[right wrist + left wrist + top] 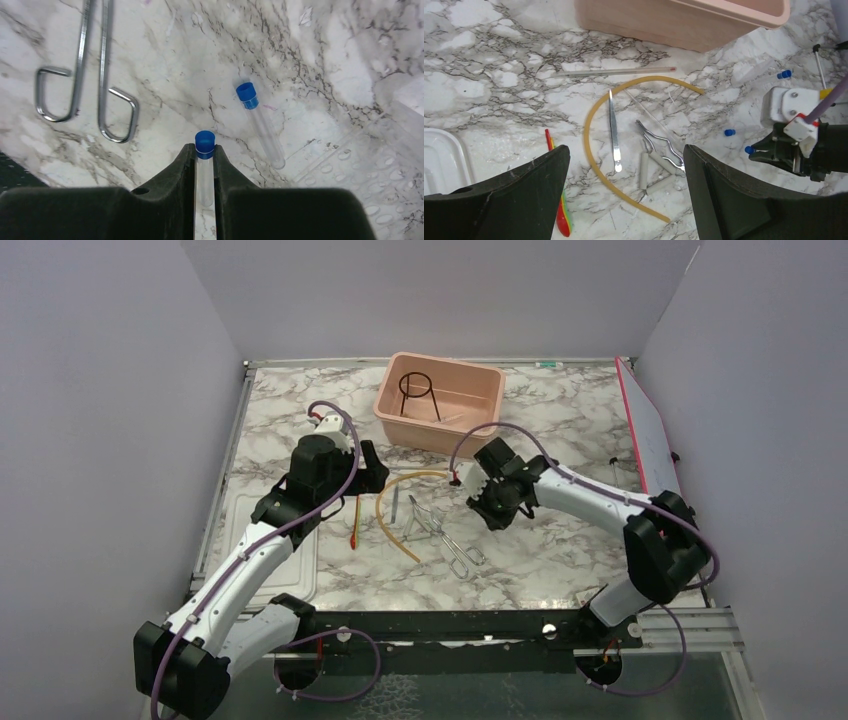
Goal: Organize the chemistry lab equipment
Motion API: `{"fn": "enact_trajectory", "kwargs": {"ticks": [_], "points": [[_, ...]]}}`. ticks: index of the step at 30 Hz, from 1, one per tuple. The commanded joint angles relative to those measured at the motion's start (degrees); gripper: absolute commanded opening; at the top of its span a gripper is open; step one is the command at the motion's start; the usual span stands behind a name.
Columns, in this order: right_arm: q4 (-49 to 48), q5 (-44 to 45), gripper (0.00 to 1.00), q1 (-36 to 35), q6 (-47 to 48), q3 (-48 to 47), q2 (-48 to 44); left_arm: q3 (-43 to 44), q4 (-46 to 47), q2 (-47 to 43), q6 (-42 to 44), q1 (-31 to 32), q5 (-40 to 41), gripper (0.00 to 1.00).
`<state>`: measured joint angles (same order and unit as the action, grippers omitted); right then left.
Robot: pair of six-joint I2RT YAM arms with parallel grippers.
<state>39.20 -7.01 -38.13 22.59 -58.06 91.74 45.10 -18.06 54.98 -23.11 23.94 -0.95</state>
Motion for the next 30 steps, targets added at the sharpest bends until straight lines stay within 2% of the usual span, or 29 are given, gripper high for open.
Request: {"fn": "enact_trajectory", "kwargs": {"ticks": [1,5,9,11,13,17,20,23,30], "points": [[-5.83,-5.27,0.15,0.13,-5.51,-1.75,-7.85,-1.16,3.83,-0.02,-0.88,-0.48,-6.29,0.86],[-15.32,-10.23,0.15,0.09,-13.98,0.52,-14.64,-2.9,9.76,-0.02,-1.24,-0.48,-17.26,0.87],[-30.6,-11.44,0.16,0.12,-28.64,4.73,-20.63,-4.99,17.46,-0.28,-3.8,-0.3,-27.81,0.86],[-34.93,-10.15,0.16,0.15,-35.56,5.46,-22.49,-5.86,20.87,-1.04,-5.57,0.16,-29.15,0.88],[-37.47,-10.72,0.14,0.12,-41.02,4.95,-23.33,-7.12,23.54,-2.25,-7.28,0.6,-28.69,0.94],[-43.36,-11.67,0.13,0.09,-50.52,5.2,-25.28,-8.92,28.92,-3.54,-10.15,2.21,-29.31,0.94],[-48.77,-13.87,0.13,0.14,-56.97,6.96,-27.1,-9.84,34.25,-3.22,-13.79,4.12,-29.61,0.89],[-52.57,-15.15,0.13,0.1,-61.71,8.7,-28.63,-7.44,35.07,-1.1,-15.55,6.4,-29.47,0.75],[-52.94,-15.09,0.13,0.11,-66.46,9.57,-30.3,-2.51,35.04,2.62,-14.04,13.16,-30.37,0.59]]}}
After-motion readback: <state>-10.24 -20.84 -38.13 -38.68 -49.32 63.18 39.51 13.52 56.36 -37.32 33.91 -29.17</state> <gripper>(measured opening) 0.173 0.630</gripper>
